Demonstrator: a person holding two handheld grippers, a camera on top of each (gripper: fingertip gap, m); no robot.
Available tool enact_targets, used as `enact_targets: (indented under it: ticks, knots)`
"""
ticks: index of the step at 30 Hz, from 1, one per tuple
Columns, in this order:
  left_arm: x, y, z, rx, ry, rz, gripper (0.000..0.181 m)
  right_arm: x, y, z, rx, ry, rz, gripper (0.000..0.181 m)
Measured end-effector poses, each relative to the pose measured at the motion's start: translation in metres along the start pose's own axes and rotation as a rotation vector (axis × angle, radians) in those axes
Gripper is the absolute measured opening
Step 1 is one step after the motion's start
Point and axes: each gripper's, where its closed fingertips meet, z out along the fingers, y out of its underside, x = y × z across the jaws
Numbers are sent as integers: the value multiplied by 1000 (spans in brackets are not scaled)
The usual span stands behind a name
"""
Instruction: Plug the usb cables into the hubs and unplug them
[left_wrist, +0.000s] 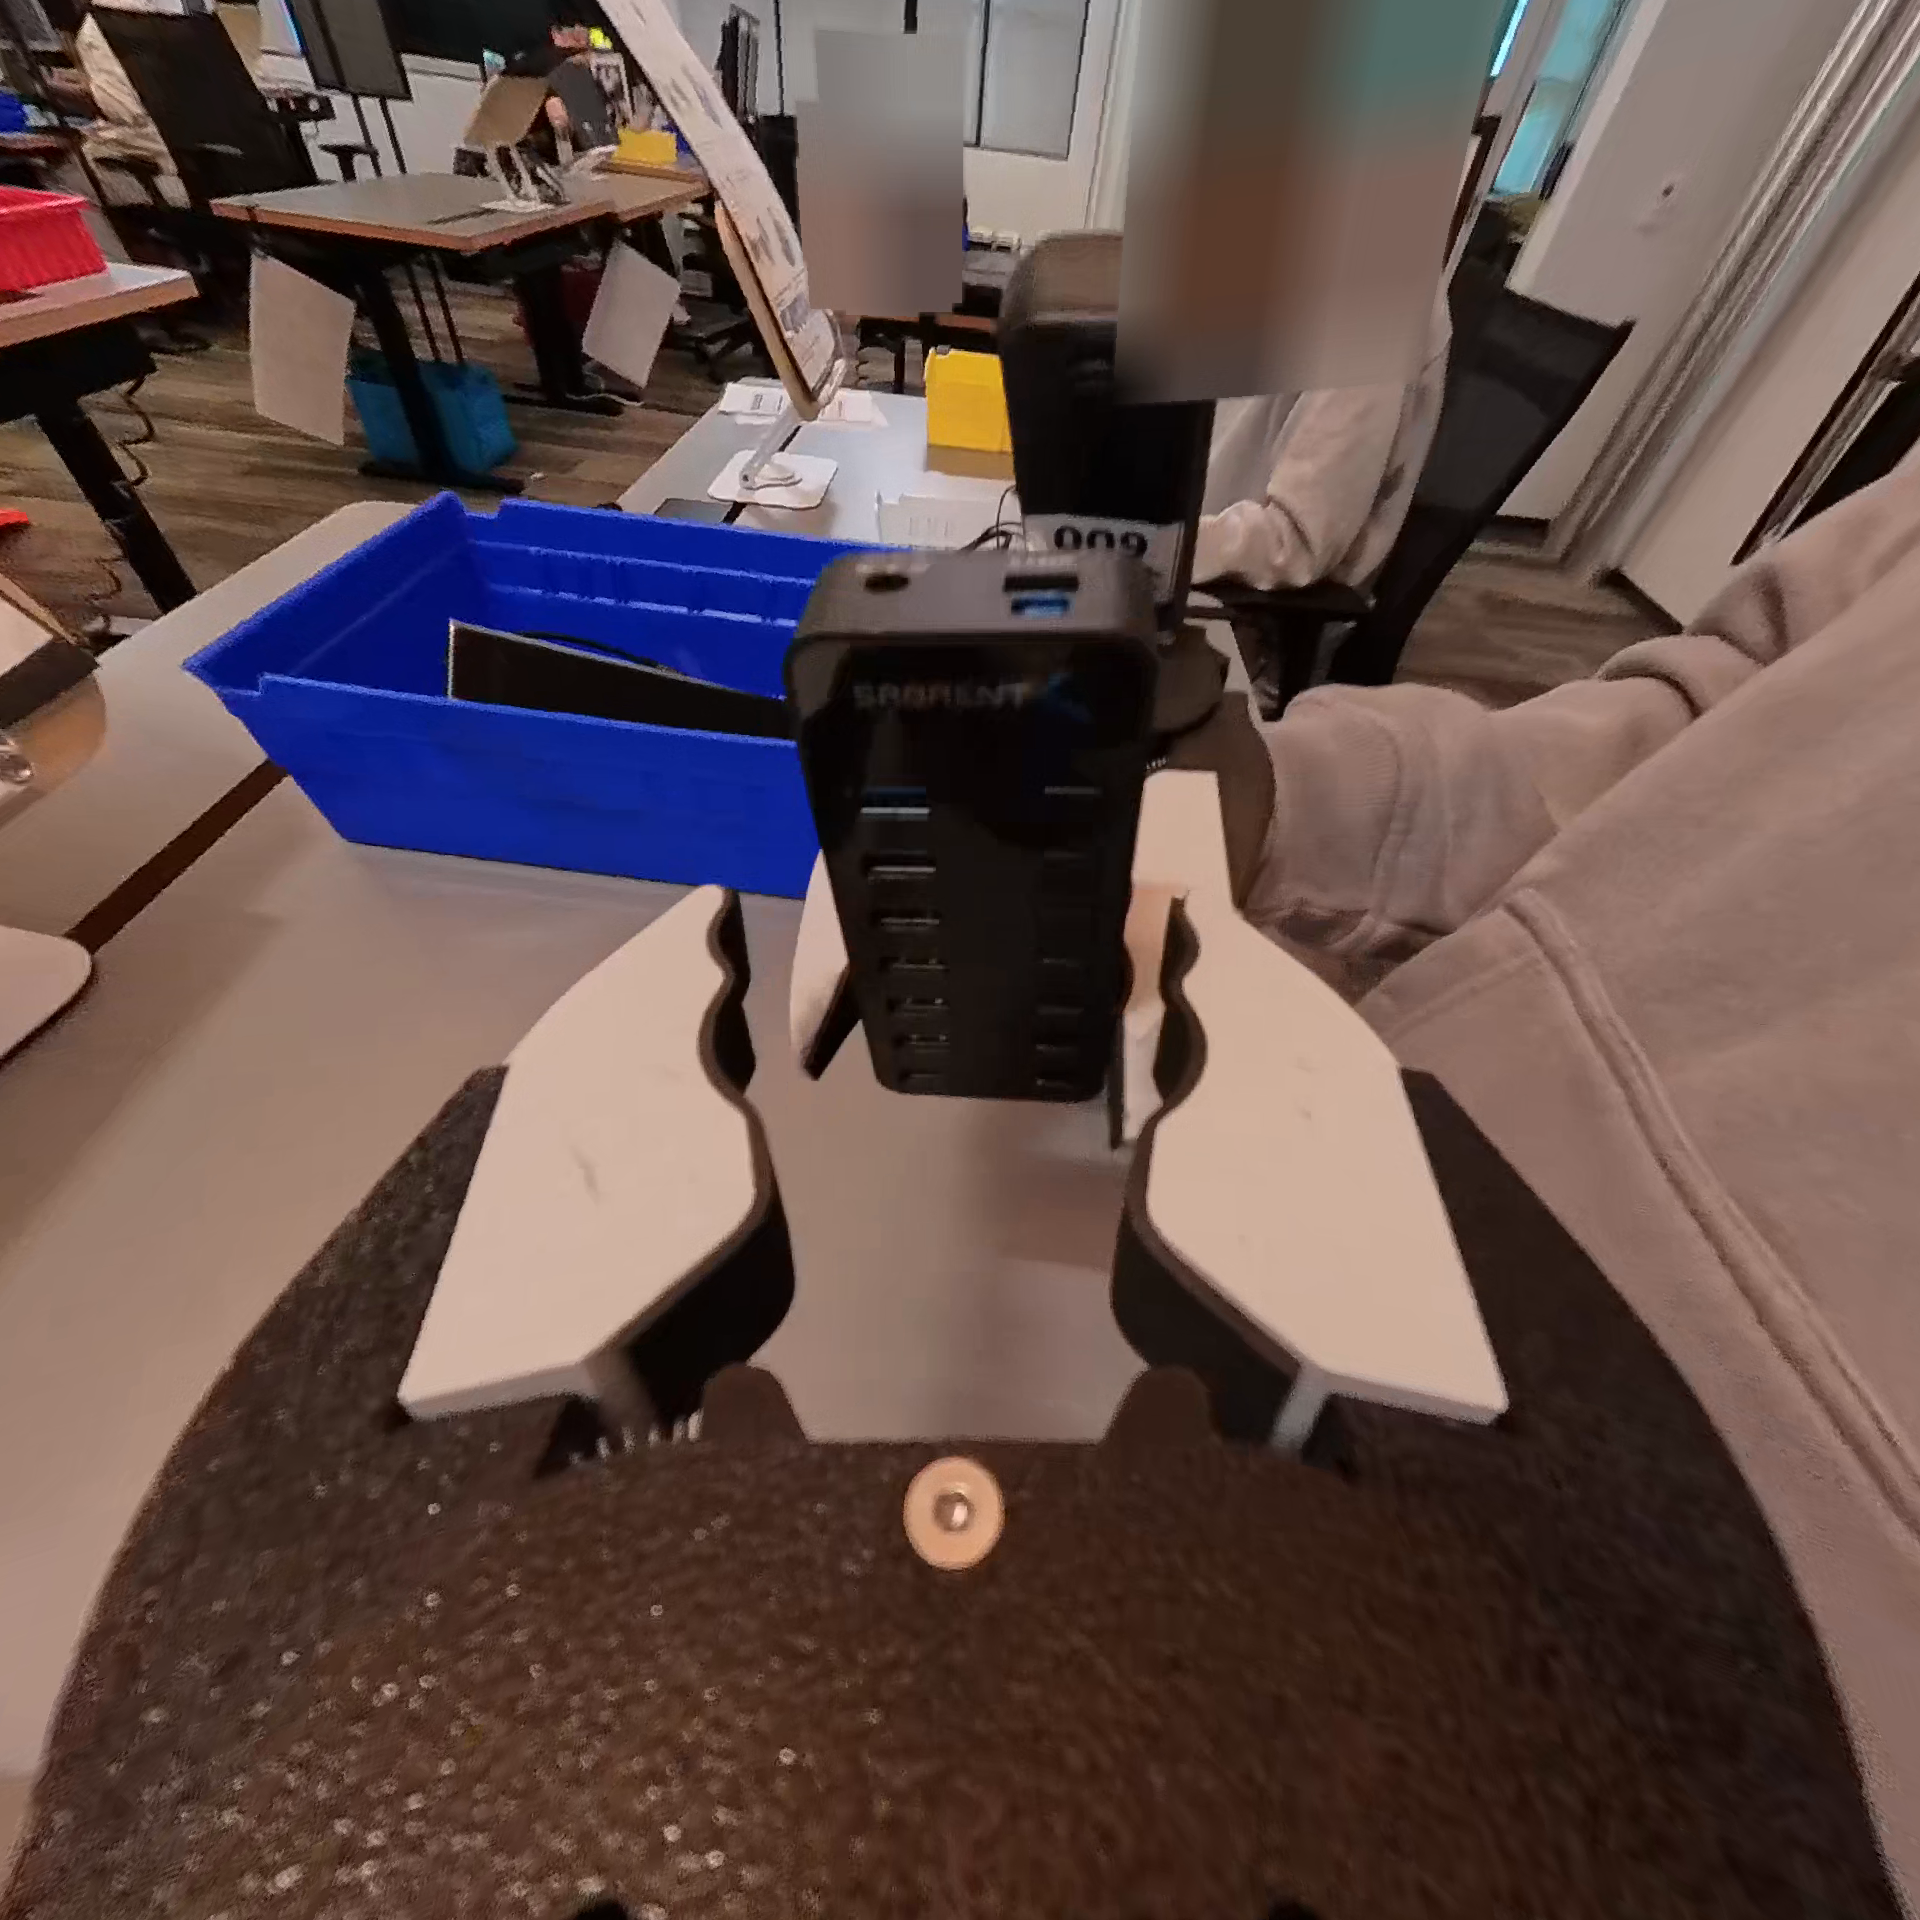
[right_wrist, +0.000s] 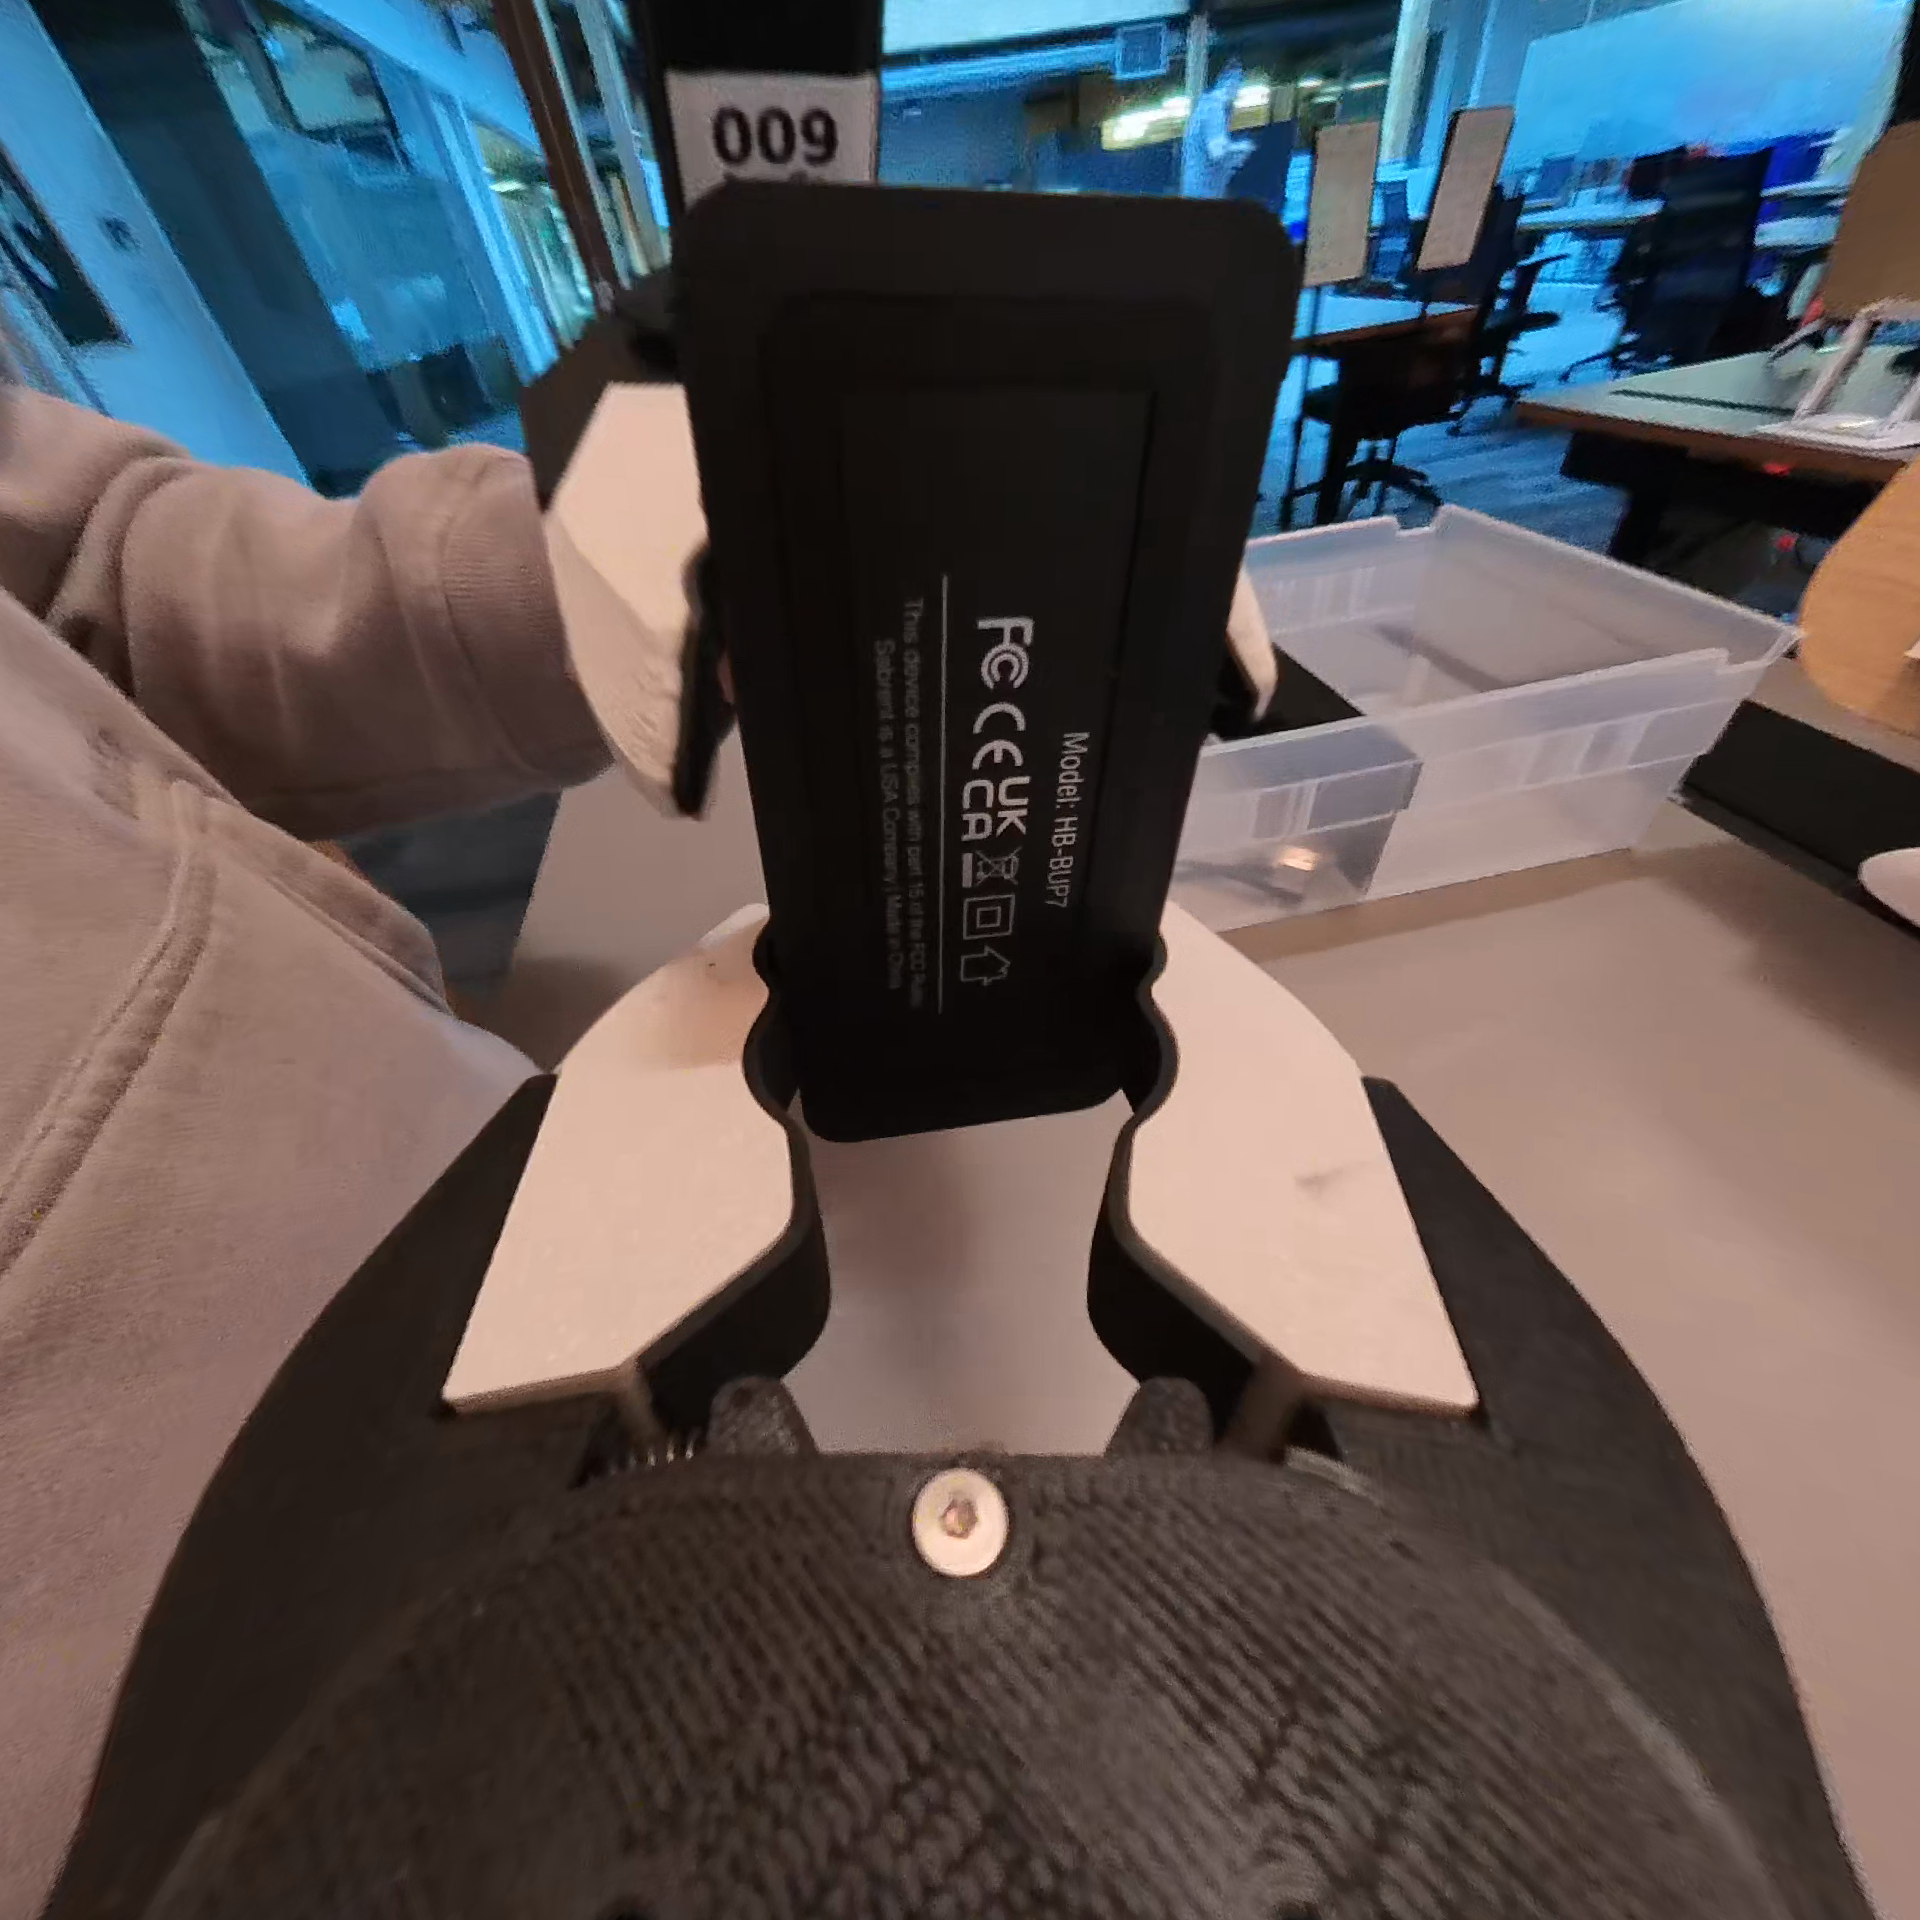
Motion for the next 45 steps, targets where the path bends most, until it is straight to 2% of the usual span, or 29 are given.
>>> enact_targets:
  ticks: [3,4,10,12,14,17,21,23,26,30,32,34,37,42,45]
  knots:
    - [6,-2,4,27,7,-11,68,-3,3,2,-20,-10,-15,62]
    - [8,-4,5,39,11,-4,56,-5,6,3,-36,-25,-20,62]
    - [8,-3,8,55,-23,31,55,-5,6,-3,-24,-15,-42,62]
    - [3,3,7,-10,-67,96,55,1,7,-14,-54,-2,-53,79]
    - [0,11,5,-73,-85,156,55,8,-2,-30,-36,10,-25,86]
    - [0,15,8,-79,-62,148,55,4,-29,-40,79,-23,3,78]
    - [5,21,17,-85,-17,134,56,-4,-36,-31,130,-49,-24,74]
    - [8,23,20,-92,-12,133,56,-8,-45,-31,190,-48,-41,59]
    - [8,26,21,-96,-23,134,56,-8,-38,-31,134,-57,-58,58]
    - [7,7,21,41,-65,82,55,-6,-60,-40,229,-38,-60,58]
    - [4,15,22,21,-81,38,69,-2,-76,-52,307,-14,-50,58]
    - [5,29,27,-22,-85,11,75,-1,-88,-62,359,-19,-35,58]
    - [6,33,33,-21,-108,34,63,-2,-88,-62,357,-32,-26,58]
    - [4,27,42,55,-121,-11,64,-7,-84,-51,364,-50,-10,58]
    - [7,28,45,86,-117,-17,57,-6,-82,-49,347,-53,-1,58]
